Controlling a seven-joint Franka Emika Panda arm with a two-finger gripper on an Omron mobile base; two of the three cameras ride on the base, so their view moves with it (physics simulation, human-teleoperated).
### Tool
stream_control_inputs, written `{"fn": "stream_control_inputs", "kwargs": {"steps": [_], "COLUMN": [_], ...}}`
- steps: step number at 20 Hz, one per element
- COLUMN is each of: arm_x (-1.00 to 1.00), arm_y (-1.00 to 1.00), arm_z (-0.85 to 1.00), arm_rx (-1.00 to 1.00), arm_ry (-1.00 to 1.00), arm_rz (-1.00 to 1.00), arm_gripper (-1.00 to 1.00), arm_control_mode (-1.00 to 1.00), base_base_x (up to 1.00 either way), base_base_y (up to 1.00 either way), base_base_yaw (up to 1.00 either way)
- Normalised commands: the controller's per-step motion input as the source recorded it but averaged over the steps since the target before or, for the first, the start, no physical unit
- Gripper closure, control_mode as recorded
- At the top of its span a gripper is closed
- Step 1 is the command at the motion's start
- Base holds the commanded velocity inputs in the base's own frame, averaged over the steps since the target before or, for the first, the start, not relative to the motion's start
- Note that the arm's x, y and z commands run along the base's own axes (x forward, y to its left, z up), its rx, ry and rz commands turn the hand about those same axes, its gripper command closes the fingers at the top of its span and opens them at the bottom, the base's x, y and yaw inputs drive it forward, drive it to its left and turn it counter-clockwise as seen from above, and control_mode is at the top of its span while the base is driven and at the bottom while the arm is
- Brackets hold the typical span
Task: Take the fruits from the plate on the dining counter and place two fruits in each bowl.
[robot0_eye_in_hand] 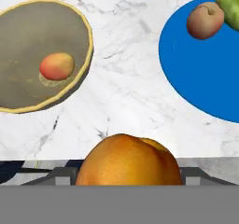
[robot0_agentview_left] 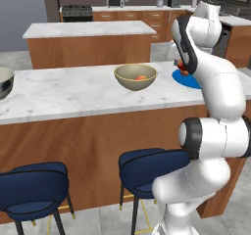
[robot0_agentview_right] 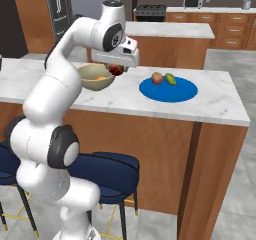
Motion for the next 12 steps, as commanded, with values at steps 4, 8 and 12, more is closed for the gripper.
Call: {"fn": "stream_control_inputs", "kwargs": {"steps": [4, 8, 12], "arm_x": [0.36, 0.45, 0.5], "arm_y": [0.79, 0.75, 0.75], "arm_z": [0.23, 0.01, 0.0], "arm_rx": [-0.03, -0.05, -0.08], "arm_ry": [0.1, 0.12, 0.04], "arm_rz": [0.0, 0.0, 0.0], "arm_gripper": [1.0, 1.0, 1.0], "arm_control_mode": [-1.0, -1.0, -1.0], "base_base_x": [0.0, 0.0, 0.0], "base_base_y": [0.0, 0.0, 0.0], "base_base_yaw": [0.0, 0.0, 0.0]}}
